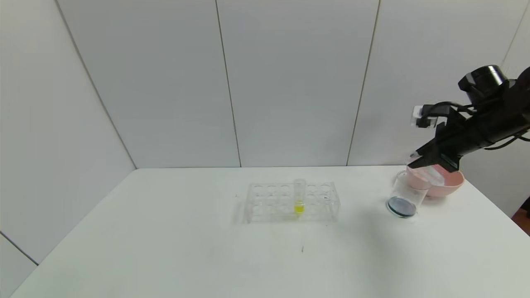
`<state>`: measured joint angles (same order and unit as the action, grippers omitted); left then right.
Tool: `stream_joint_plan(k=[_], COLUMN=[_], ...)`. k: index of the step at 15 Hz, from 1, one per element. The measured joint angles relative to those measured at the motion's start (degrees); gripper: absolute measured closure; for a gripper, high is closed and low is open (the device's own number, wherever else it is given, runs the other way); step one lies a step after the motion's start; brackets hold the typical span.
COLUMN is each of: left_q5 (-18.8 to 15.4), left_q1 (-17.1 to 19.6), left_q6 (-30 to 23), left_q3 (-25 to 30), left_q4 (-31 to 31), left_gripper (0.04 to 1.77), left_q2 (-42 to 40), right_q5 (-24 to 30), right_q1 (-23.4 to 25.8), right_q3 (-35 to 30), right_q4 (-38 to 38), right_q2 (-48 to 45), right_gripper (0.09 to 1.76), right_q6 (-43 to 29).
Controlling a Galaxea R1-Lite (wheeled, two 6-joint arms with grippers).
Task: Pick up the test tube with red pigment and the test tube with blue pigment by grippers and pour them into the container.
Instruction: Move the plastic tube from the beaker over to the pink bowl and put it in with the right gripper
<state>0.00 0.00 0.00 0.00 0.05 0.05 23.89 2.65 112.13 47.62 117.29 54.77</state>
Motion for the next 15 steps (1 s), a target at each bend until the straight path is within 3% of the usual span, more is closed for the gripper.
stream_joint_plan(k=[3,6,8,10,15], left_q5=[0.0,0.0,0.0,0.0,0.0], left_q1=[0.0,0.0,0.0,0.0,0.0], left_q6=[0.0,0.0,0.0,0.0,0.0], left_q3=[0.0,0.0,0.0,0.0,0.0], left_q4=[0.05,0.02,0.02,0.02,0.02], left_gripper=[0.05,0.05,0.05,0.05,0.05], left_q2=[0.0,0.0,0.0,0.0,0.0], right_q5=[10.4,12.75,12.8,10.31,3.78], right_q1=[2.83,4.13,4.46,4.82,5.9], right_q3=[-8.16,-22.05,-32.5,-41.33,-56.04], right_q4=[-12.78,-40.42,-59.95,-72.38,-88.35], right_q2=[-4.11,-9.07,-12.02,-14.45,-18.83], right_gripper=[1.37,1.37,1.37,1.37,1.37], right_q6=[-11.78,-28.48,-40.11,-47.74,-56.76])
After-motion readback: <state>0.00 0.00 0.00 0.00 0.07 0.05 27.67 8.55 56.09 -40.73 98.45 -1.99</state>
